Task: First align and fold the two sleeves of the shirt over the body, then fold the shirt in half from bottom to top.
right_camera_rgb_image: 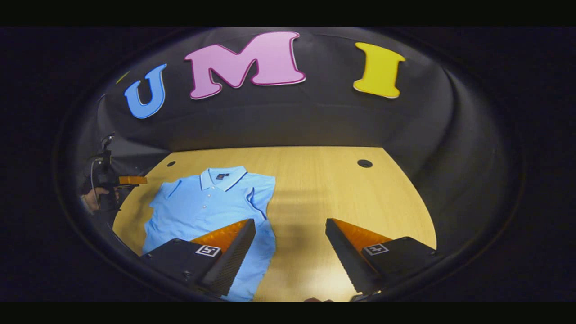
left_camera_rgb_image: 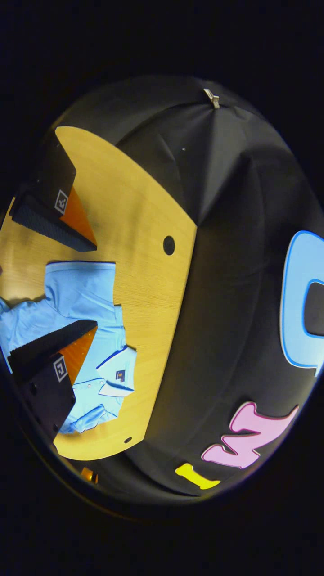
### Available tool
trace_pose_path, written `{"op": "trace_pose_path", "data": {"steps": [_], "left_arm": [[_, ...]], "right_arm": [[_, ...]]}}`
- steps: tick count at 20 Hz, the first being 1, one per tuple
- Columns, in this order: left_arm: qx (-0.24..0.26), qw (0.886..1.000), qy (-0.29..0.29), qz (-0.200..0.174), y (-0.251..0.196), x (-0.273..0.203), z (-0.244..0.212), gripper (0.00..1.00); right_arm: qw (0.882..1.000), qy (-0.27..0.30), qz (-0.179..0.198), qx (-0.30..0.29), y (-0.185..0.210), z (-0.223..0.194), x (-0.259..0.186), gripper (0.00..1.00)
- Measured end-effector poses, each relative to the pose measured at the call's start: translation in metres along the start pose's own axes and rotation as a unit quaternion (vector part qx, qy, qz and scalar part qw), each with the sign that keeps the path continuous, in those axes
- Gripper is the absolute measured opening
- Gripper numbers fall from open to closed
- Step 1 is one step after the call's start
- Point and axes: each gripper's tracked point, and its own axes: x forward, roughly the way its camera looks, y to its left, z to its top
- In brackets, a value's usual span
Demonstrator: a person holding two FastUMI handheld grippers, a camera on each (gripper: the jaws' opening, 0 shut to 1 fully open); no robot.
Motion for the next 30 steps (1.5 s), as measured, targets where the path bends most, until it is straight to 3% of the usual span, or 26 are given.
{"op": "trace_pose_path", "data": {"steps": [1, 4, 5, 6, 11, 14, 17, 21, 24, 27, 30], "left_arm": [[0.014, 1.0, 0.023, 0.012, 0.004, 0.013, -0.01, 0.98], [0.025, 0.996, 0.088, 0.023, 0.007, 0.043, -0.041, 0.98], [0.017, 0.994, 0.107, 0.026, 0.01, 0.05, -0.051, 0.97], [0.021, 0.991, 0.118, 0.051, 0.02, 0.05, -0.058, 0.96], [0.067, 0.993, 0.093, 0.031, 0.003, 0.066, -0.052, 0.13], [0.052, 0.997, 0.064, 0.01, -0.008, 0.055, -0.038, 0.07], [0.057, 0.996, 0.008, -0.074, -0.05, 0.029, -0.01, 0.07], [0.107, 0.982, 0.031, -0.154, -0.103, 0.006, -0.038, 0.06], [0.137, 0.975, 0.094, -0.147, -0.113, 0.004, -0.085, 0.08], [0.154, 0.976, 0.073, -0.138, -0.117, -0.011, -0.079, 0.92], [0.142, 0.978, 0.041, -0.145, -0.117, -0.048, -0.061, 0.9]], "right_arm": [[1.0, 0.003, -0.008, 0.01, -0.007, -0.008, -0.009, 0.99], [0.999, -0.003, -0.042, 0.035, -0.03, -0.022, -0.025, 0.99], [0.998, 0.001, -0.054, 0.042, -0.038, -0.032, -0.029, 0.92], [0.997, 0.009, -0.063, 0.05, -0.042, -0.042, -0.033, 0.99], [0.995, 0.03, -0.078, 0.059, -0.053, -0.069, -0.032, 0.99], [0.995, 0.029, -0.067, 0.061, -0.047, -0.062, -0.028, 0.99], [0.996, 0.025, -0.06, 0.067, -0.044, -0.057, -0.022, 0.99], [0.996, 0.022, -0.044, 0.073, -0.031, -0.053, -0.015, 0.99], [0.997, 0.024, -0.029, 0.063, -0.021, -0.054, -0.016, 0.99], [0.998, 0.021, -0.02, 0.054, -0.014, -0.056, -0.021, 0.99], [0.998, 0.019, -0.009, 0.052, -0.007, -0.058, -0.027, 0.99]]}}
